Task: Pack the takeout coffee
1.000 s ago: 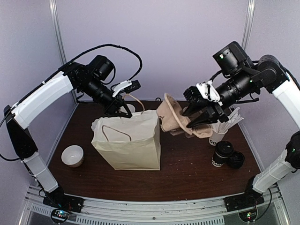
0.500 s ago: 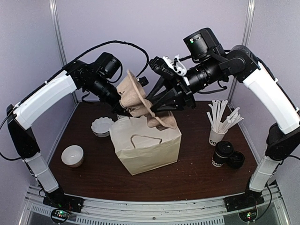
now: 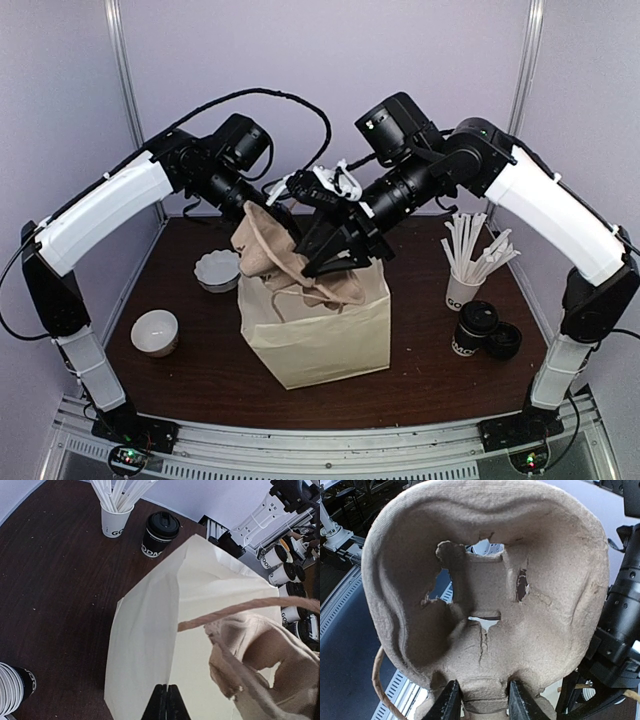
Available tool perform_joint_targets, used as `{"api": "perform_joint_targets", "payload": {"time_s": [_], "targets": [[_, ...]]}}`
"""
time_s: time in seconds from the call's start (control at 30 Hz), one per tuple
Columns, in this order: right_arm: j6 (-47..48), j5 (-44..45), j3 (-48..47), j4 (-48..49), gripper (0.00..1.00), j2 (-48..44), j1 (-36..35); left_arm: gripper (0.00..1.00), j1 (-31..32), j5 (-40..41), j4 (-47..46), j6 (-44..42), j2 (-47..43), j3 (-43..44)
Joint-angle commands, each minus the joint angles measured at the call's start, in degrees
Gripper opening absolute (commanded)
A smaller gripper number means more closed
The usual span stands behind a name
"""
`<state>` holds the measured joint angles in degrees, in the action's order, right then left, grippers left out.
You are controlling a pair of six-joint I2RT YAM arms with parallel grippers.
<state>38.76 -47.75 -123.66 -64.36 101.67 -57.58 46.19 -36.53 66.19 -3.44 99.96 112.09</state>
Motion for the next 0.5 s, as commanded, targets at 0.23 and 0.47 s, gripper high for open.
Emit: {"api": "perform_joint_targets", "payload": {"time_s": [0.23, 0.47], "targets": [[-2.8, 7.4, 8.9, 4.2, 0.33, -4.6, -0.3, 0.0, 0.6, -2.4, 1.5, 0.2, 0.7, 0.3], [-2.6, 14.5, 12.8, 3.0, 0.34, -6.6, -0.3, 0.05, 0.6, -1.8, 2.0, 0.5, 0.5, 0.4]]}}
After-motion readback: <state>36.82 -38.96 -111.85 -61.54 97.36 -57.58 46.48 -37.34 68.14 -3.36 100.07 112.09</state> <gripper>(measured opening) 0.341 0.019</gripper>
